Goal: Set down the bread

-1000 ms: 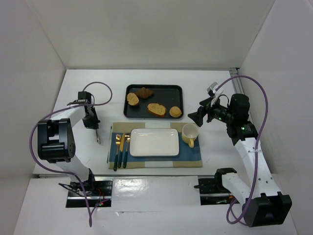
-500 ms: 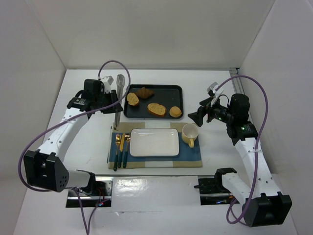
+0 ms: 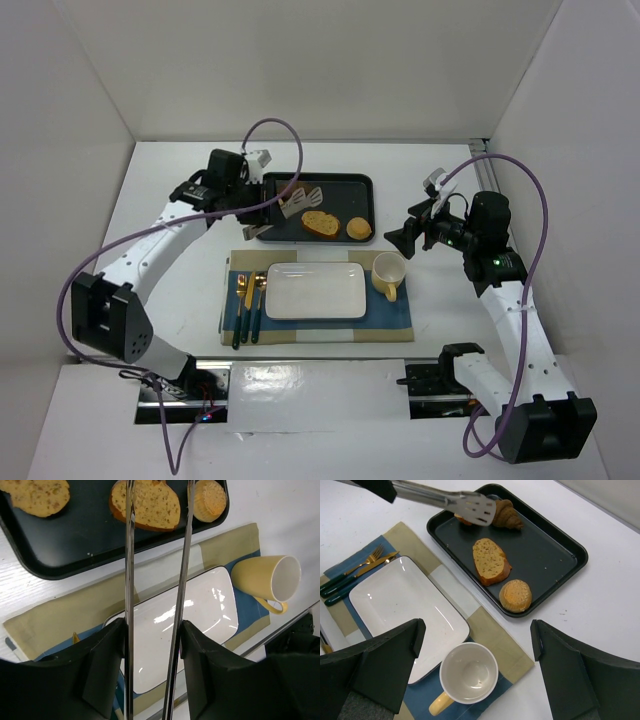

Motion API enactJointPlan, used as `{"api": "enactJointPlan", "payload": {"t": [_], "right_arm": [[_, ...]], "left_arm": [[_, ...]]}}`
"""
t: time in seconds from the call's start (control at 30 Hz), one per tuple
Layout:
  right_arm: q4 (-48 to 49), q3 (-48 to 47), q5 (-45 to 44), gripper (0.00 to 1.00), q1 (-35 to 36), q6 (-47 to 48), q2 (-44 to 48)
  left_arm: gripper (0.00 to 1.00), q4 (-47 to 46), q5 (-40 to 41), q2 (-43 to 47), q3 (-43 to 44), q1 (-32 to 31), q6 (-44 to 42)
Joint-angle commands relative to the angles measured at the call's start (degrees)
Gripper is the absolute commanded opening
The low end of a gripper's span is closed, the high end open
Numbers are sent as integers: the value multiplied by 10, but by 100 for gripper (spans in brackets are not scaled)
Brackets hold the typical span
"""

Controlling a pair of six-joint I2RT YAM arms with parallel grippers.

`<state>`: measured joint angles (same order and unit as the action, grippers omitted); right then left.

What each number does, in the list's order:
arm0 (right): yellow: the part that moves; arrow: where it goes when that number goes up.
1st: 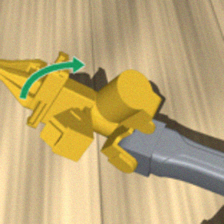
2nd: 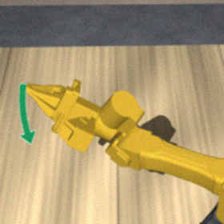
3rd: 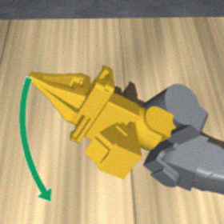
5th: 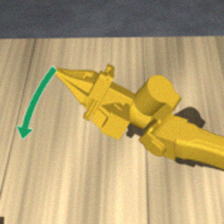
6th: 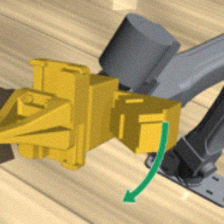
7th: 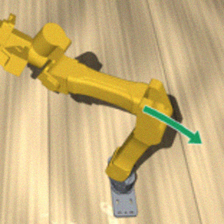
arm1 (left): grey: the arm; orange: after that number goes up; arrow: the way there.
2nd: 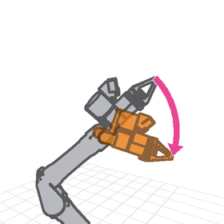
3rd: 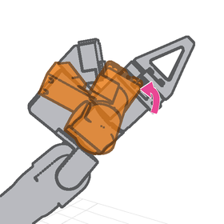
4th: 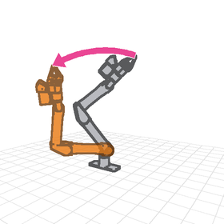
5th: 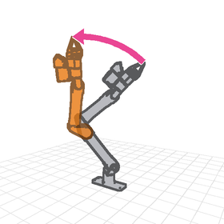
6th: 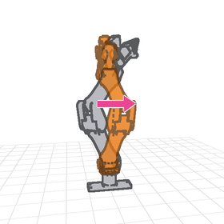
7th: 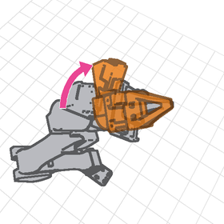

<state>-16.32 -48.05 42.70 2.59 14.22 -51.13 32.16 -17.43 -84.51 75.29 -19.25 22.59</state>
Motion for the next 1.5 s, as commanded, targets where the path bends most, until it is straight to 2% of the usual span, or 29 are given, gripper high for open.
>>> {"api": "enactJointPlan", "payload": {"t": [0.0,0.5,1.07,1.47], "right_arm": [[1,-18,3,100,-3,9,1],[1,-18,-2,100,-3,9,-5],[-4,-18,-2,100,-3,9,-5],[-4,-18,-2,100,-3,14,-5]], "left_arm": [[60,-17,-3,-27,42,-22,-17],[63,-16,28,-168,133,-127,-47],[66,16,35,-239,191,-149,-58],[64,33,35,-278,202,-155,-63]]}}
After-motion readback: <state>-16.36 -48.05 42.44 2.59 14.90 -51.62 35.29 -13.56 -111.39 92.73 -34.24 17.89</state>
